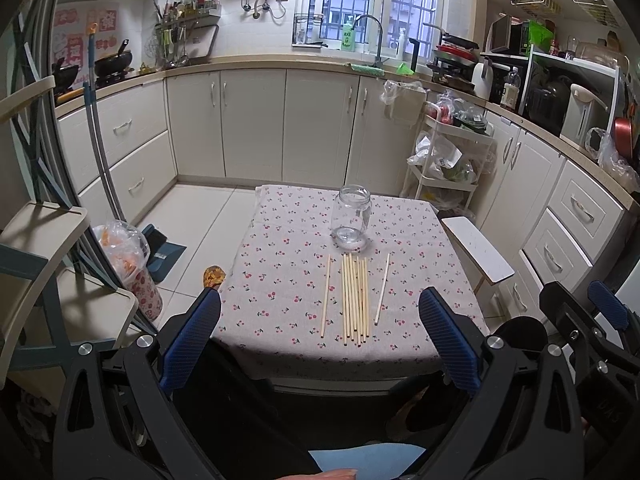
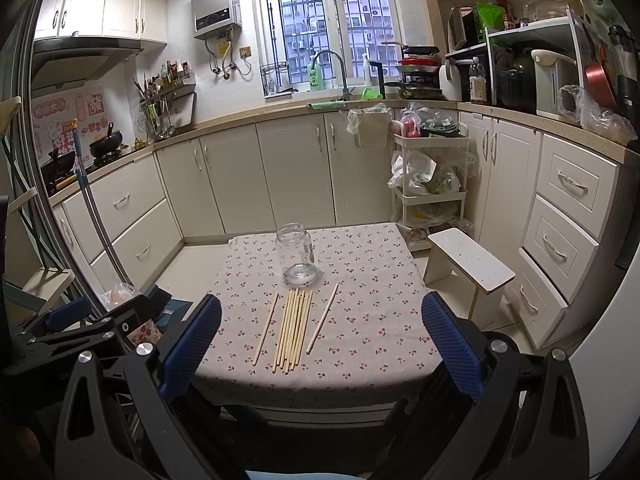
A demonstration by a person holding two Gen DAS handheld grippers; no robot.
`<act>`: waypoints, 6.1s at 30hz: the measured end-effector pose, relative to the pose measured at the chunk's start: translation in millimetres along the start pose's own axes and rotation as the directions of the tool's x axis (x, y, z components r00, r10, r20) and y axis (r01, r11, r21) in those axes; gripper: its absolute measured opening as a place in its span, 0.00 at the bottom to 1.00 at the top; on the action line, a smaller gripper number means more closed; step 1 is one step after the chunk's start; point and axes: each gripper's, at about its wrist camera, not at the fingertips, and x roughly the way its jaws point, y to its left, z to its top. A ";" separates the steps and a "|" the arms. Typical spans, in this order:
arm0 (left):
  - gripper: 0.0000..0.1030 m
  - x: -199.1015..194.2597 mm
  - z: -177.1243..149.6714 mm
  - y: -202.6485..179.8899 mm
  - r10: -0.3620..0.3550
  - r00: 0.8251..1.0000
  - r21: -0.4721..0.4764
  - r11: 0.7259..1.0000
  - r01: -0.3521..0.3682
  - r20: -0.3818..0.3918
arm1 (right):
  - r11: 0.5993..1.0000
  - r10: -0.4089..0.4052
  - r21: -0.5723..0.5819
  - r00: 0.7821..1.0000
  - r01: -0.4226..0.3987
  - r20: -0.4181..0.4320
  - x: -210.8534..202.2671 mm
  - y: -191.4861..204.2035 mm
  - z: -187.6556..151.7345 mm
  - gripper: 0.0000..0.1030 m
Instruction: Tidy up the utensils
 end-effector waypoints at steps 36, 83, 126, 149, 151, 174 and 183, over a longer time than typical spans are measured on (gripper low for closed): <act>0.88 169.9 -20.1 26.5 -0.015 0.968 -0.029 1.000 0.008 -0.249 | 0.997 -0.058 -0.055 0.972 0.047 -0.226 161.5 -46.6 -31.0 0.87; 0.05 426.9 2.2 -20.2 -0.034 0.893 0.204 0.969 0.140 -0.449 | 0.983 0.051 -0.123 0.834 -0.140 -0.549 420.8 -40.9 -50.2 0.06; 0.05 407.4 186.3 -44.3 -0.071 0.887 -0.134 0.980 0.148 0.457 | 0.936 0.287 0.267 0.936 -0.229 -0.205 389.6 -97.8 -25.7 0.06; 0.05 390.7 150.2 -36.5 -0.143 0.925 -0.023 0.987 0.161 0.352 | 0.886 0.355 0.319 0.935 -0.336 -0.001 374.6 -91.0 34.4 0.06; 0.05 392.4 143.0 -37.7 -0.164 0.935 0.008 0.985 0.170 0.314 | 0.882 0.359 0.312 0.932 -0.354 0.044 374.8 -85.7 48.1 0.06; 0.49 350.7 110.6 11.0 -0.202 0.949 0.004 0.978 0.207 0.240 | 0.893 0.209 0.337 0.939 -0.298 0.275 461.4 -29.8 115.0 0.06; 0.68 343.9 94.8 23.8 -0.174 0.967 -0.030 0.983 0.183 0.188 | 0.936 0.228 0.218 0.947 -0.278 0.227 451.0 -9.8 91.4 0.06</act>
